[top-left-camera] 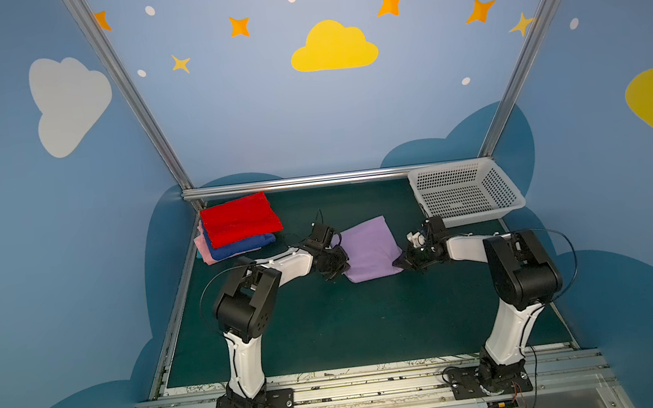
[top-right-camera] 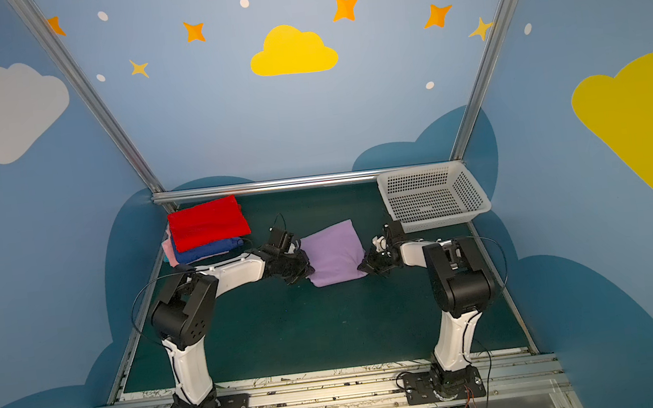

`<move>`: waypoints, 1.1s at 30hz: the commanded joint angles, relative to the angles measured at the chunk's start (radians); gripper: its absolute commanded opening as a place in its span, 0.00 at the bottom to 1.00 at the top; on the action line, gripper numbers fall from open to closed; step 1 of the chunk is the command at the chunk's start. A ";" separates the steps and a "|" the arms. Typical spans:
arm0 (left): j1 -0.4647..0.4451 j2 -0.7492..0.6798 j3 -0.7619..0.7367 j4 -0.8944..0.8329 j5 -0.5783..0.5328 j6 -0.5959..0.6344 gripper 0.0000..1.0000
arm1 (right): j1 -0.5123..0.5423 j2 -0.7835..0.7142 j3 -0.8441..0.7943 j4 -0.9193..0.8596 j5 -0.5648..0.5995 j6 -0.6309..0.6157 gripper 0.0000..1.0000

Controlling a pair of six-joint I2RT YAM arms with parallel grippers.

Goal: Fold and stack the t-shirts

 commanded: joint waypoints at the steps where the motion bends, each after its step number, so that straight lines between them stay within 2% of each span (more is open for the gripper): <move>1: 0.005 0.013 -0.039 0.046 0.020 -0.027 0.04 | -0.030 0.059 -0.040 0.115 -0.040 0.070 0.00; 10: 0.030 0.051 -0.152 0.054 0.012 -0.018 0.04 | -0.062 0.035 -0.041 0.064 -0.028 0.026 0.00; 13: 0.031 0.027 -0.157 0.045 0.025 -0.014 0.04 | -0.050 -0.057 -0.024 -0.047 0.052 -0.045 0.00; 16: 0.025 -0.058 -0.137 -0.004 0.019 0.007 0.04 | -0.002 -0.170 0.039 -0.187 0.160 -0.130 0.00; 17: 0.022 -0.099 -0.124 -0.033 0.002 0.024 0.08 | 0.021 -0.208 0.063 -0.225 0.204 -0.154 0.00; 20: 0.026 -0.214 -0.094 -0.114 -0.082 0.063 0.37 | 0.110 -0.297 0.123 -0.305 0.339 -0.223 0.00; 22: 0.029 -0.267 -0.080 -0.153 -0.135 0.086 0.49 | 0.176 -0.335 0.153 -0.344 0.427 -0.262 0.01; 25: 0.033 -0.291 -0.079 -0.174 -0.173 0.103 0.56 | 0.243 -0.376 0.164 -0.371 0.519 -0.293 0.02; 33: 0.045 -0.191 -0.133 -0.065 -0.121 0.069 0.62 | 0.254 -0.453 0.109 -0.407 0.546 -0.280 0.02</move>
